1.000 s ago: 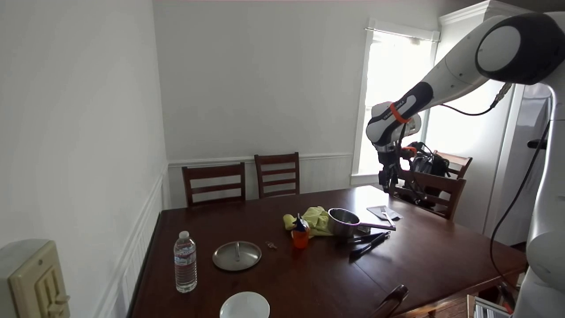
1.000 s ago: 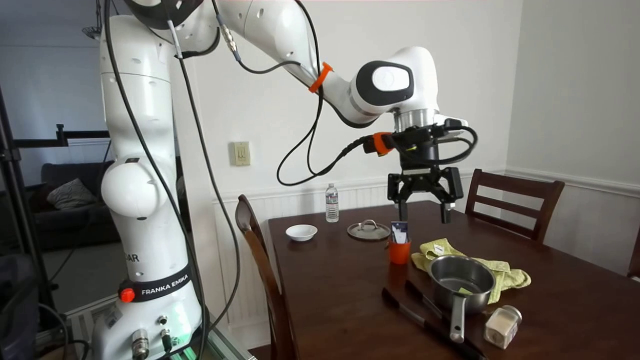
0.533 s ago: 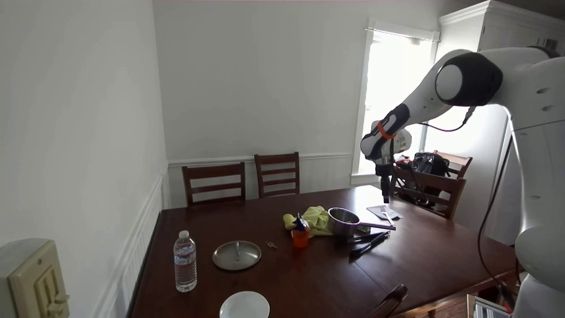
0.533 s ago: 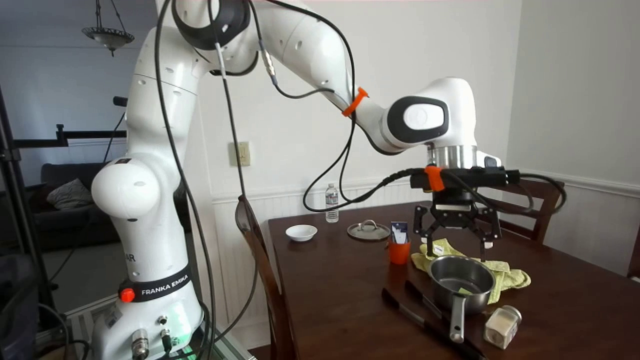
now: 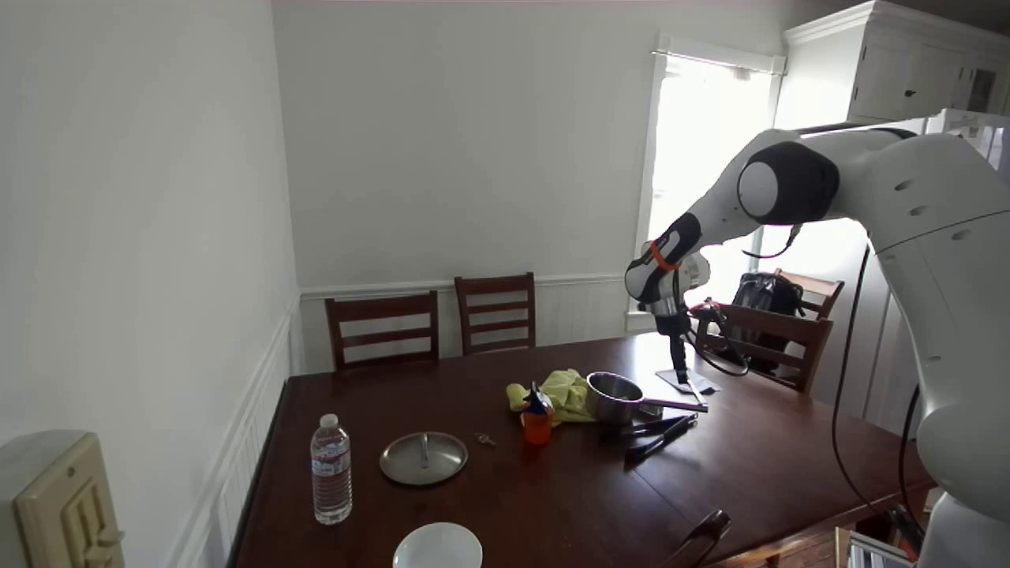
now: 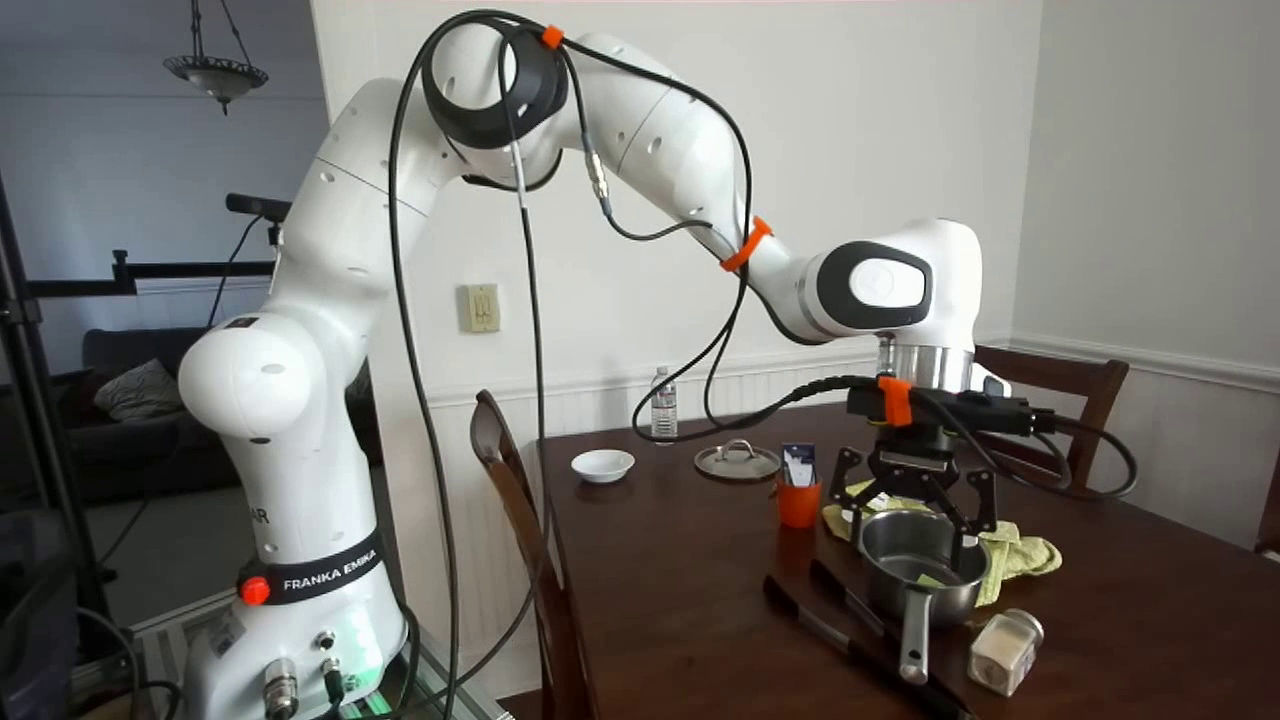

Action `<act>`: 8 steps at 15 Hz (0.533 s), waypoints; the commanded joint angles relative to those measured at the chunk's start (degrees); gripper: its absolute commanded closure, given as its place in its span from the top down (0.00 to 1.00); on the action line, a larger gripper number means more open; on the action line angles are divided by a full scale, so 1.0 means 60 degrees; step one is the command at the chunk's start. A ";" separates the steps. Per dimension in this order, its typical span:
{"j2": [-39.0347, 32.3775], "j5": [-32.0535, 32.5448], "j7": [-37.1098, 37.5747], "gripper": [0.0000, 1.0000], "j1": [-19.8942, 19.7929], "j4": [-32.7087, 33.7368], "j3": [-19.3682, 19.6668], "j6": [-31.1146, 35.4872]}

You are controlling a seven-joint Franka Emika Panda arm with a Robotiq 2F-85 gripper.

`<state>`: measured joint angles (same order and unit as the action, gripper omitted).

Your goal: Pick up the silver pot and move it to the left of the table

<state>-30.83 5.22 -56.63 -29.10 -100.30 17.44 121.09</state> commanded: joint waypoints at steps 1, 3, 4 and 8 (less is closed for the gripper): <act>0.0338 0.0225 0.0398 1.00 -0.0020 -0.0580 -0.0085 0.0886; 0.0306 0.0048 0.0766 1.00 -0.0061 -0.1069 -0.0159 0.2264; 0.0198 -0.0249 0.0540 1.00 -0.0261 -0.1303 -0.0384 0.2881; -0.0105 -0.1344 -0.0177 1.00 -0.0889 -0.1809 -0.1253 0.4240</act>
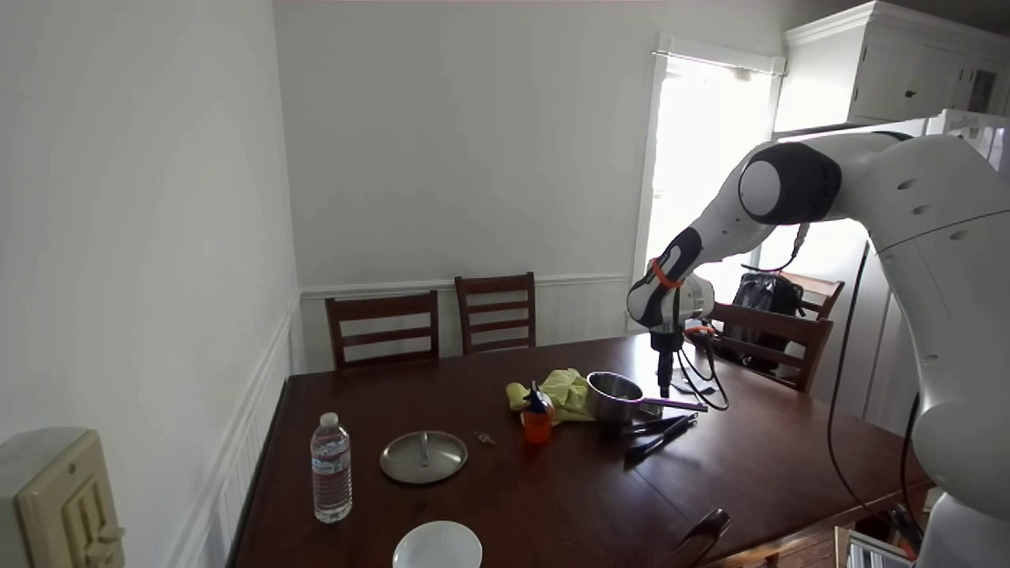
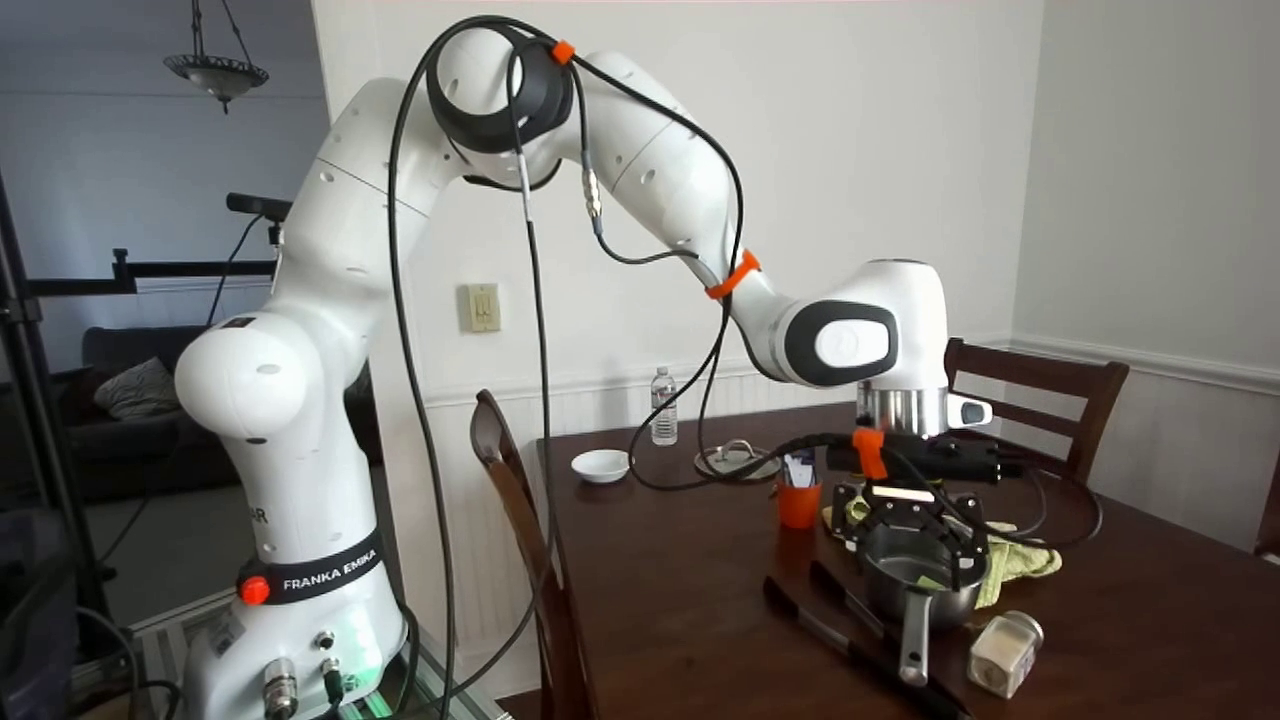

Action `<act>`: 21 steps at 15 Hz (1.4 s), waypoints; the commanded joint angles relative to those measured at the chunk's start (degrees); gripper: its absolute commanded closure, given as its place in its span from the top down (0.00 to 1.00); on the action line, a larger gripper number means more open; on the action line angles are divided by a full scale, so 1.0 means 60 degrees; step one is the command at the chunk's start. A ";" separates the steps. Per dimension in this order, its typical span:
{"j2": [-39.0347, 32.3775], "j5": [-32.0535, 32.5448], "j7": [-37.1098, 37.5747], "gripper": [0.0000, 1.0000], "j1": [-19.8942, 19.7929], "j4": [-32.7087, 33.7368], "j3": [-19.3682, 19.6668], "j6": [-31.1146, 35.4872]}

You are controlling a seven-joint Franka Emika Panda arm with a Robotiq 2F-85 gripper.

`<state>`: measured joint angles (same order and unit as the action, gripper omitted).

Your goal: Pick up the silver pot and move it to the left of the table

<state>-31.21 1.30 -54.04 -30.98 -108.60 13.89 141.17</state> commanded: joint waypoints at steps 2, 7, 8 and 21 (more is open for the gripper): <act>-0.0208 -0.0754 -0.0941 1.00 -0.0794 -0.0499 -0.0934 0.1370; -0.0461 -0.0735 -0.2338 1.00 -0.1529 -0.0276 -0.1522 0.1339; -0.0584 -0.0895 -0.2666 1.00 -0.1740 -0.0128 -0.1725 0.1250; -0.1087 -0.1267 -0.1928 0.06 -0.1956 0.0610 -0.1897 0.1617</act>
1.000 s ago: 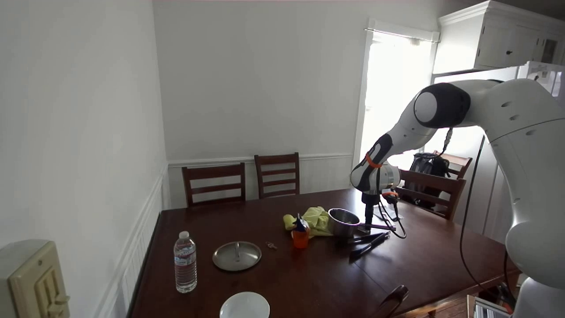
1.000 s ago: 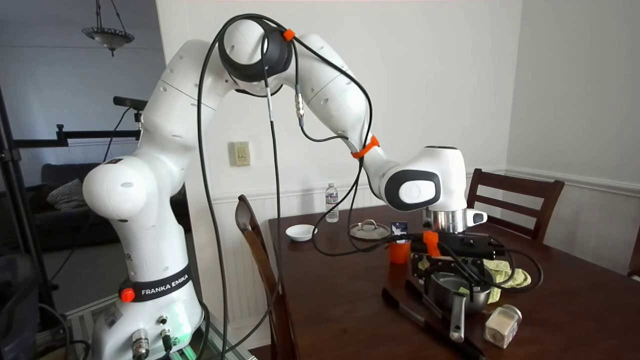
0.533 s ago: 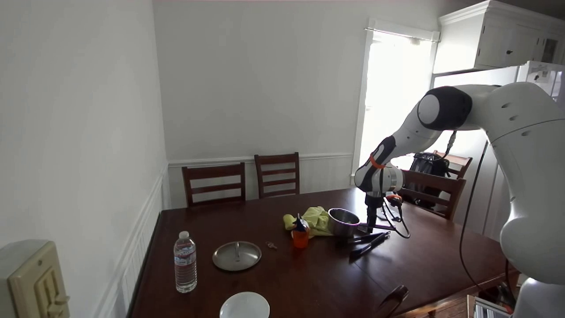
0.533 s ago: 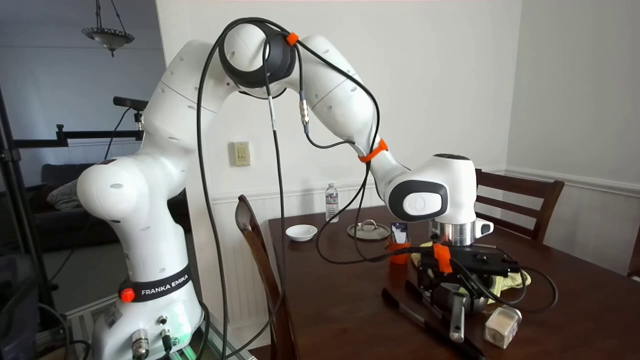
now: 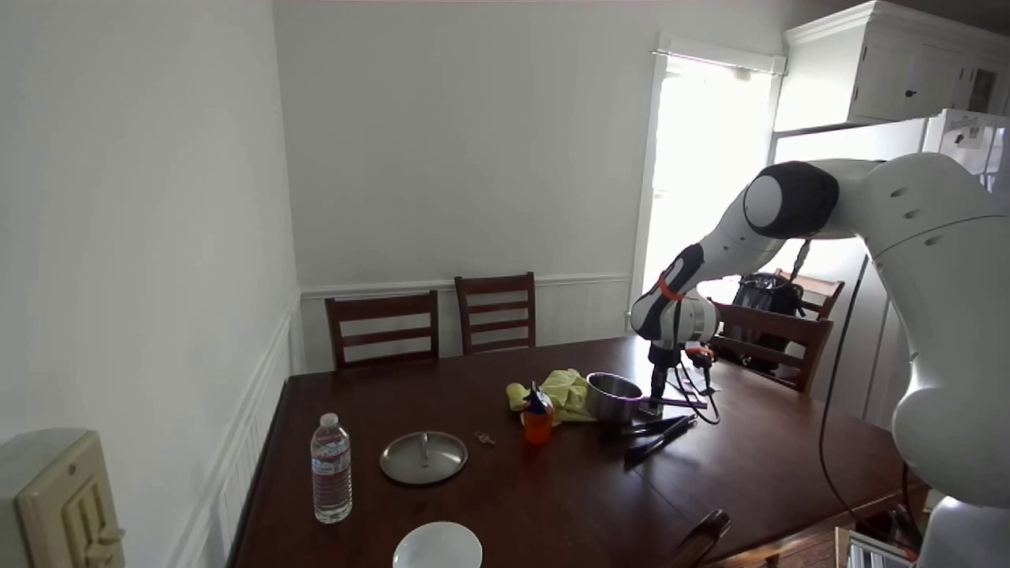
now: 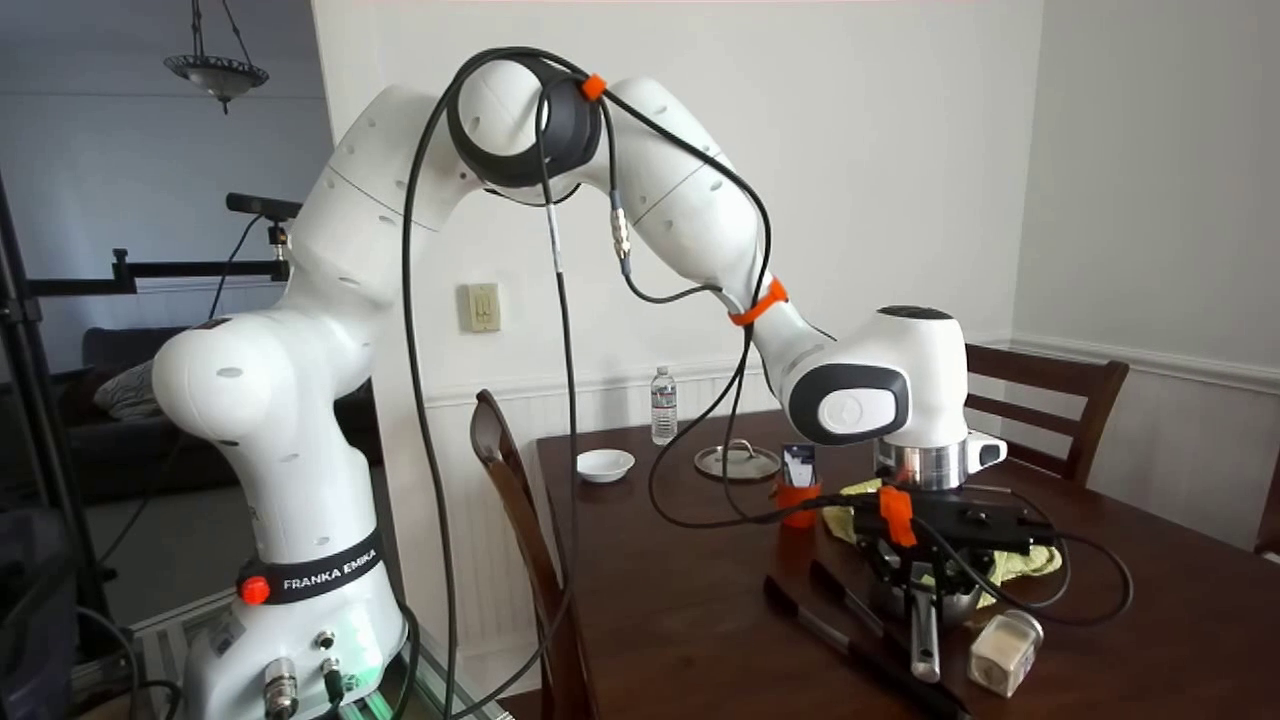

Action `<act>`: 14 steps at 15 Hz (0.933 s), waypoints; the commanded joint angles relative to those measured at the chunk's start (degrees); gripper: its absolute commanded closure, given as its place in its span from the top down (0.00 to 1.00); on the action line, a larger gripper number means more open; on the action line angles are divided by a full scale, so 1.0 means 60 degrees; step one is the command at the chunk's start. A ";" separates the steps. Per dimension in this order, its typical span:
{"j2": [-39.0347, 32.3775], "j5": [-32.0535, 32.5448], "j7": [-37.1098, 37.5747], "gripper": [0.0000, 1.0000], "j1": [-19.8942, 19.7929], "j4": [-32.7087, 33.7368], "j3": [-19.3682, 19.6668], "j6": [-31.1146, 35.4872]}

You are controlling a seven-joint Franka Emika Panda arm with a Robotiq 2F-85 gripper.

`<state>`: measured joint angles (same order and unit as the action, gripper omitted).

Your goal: Pick up the silver pot and move it to the left of the table

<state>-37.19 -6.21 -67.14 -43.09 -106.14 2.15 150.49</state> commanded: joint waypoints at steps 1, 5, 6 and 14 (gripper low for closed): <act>-0.0096 0.0009 0.0283 0.06 0.0075 0.0192 0.0067 -0.0020; 0.0352 -0.0033 -0.0063 0.07 -0.0032 -0.0351 -0.0113 0.0180; 0.0676 -0.0078 -0.0259 0.07 -0.0113 -0.0724 -0.0201 0.0439; 0.2861 -0.0431 -0.1510 0.07 -0.0944 -0.3536 -0.1283 0.3124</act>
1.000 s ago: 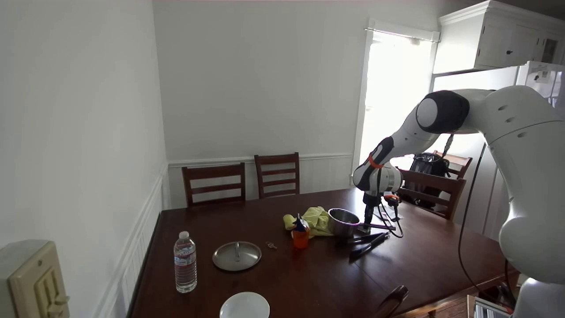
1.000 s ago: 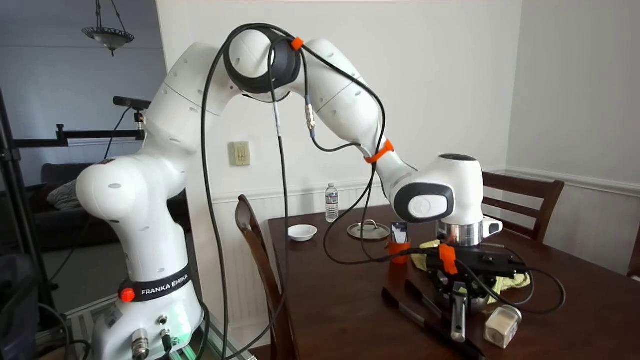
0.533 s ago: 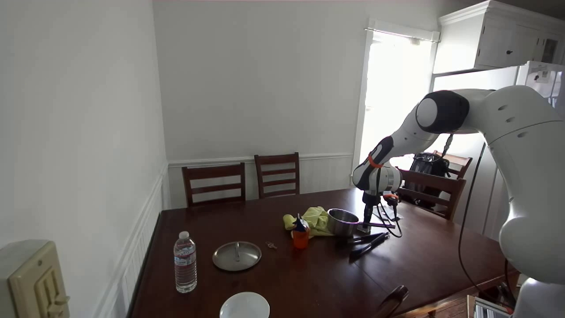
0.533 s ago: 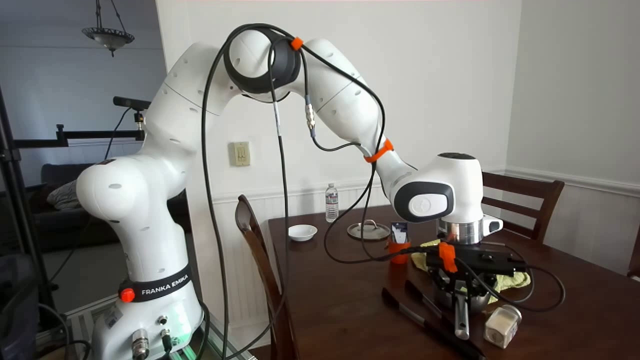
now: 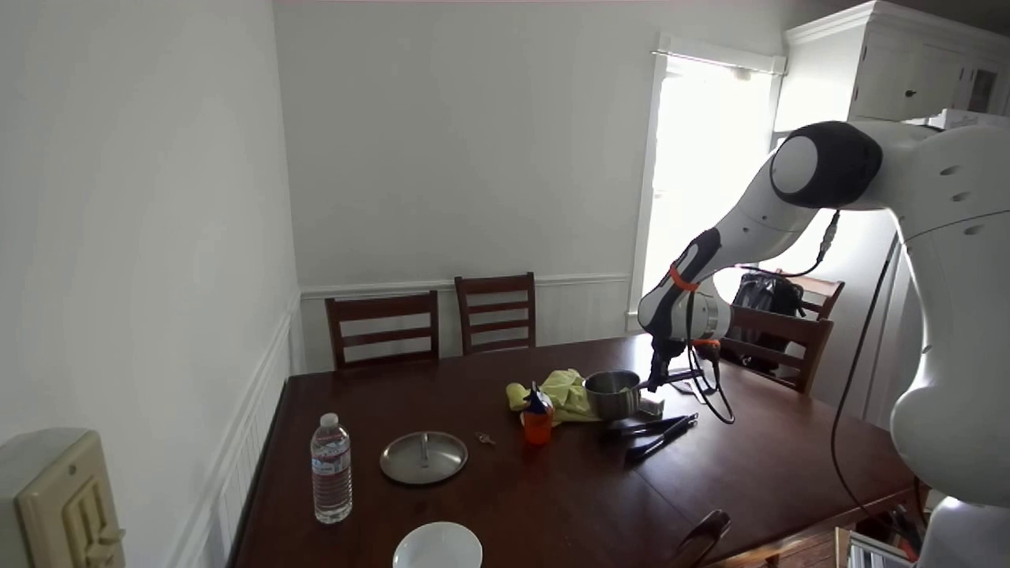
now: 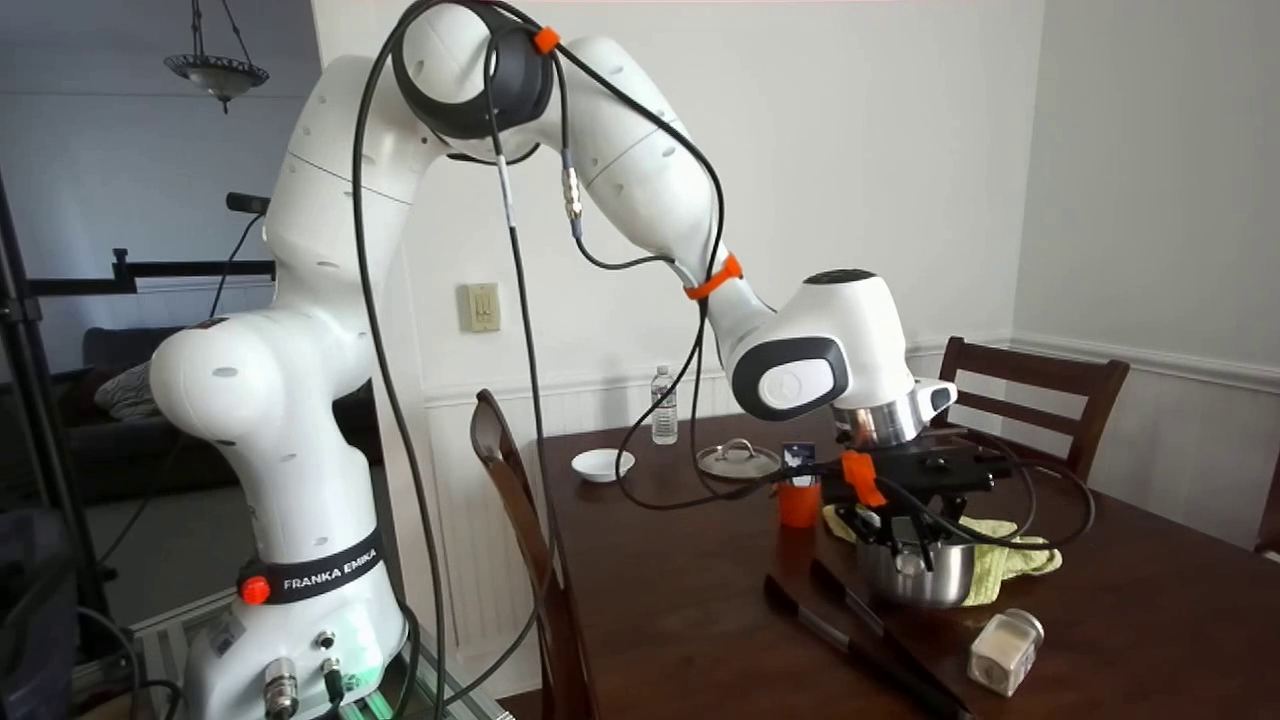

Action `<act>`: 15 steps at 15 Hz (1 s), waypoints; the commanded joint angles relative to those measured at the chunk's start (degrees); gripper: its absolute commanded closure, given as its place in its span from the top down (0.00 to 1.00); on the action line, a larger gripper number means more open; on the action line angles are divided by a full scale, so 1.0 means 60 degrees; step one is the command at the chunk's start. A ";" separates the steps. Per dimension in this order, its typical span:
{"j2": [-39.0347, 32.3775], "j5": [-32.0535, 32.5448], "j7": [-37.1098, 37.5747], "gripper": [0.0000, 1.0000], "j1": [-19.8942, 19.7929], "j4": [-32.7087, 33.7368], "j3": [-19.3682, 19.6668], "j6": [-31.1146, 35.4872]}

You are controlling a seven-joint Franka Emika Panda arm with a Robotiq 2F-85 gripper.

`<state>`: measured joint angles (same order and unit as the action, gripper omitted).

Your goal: Pick up the silver pot and move it to the left of the table

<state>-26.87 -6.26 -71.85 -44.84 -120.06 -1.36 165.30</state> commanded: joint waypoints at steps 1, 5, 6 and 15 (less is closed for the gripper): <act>0.1327 -0.0598 -0.0944 0.07 -0.0929 -0.1446 -0.1037 0.0807; 0.1794 -0.1774 -0.2121 0.07 -0.2300 -0.2051 -0.2673 0.1104; 0.1875 -0.2055 -0.2402 0.07 -0.2605 -0.2126 -0.3043 0.1139; 0.2246 -0.1416 -0.2336 0.55 -0.1999 -0.2426 -0.2354 -0.0825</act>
<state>-15.83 -17.54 -88.65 -62.37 -133.63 -22.48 166.47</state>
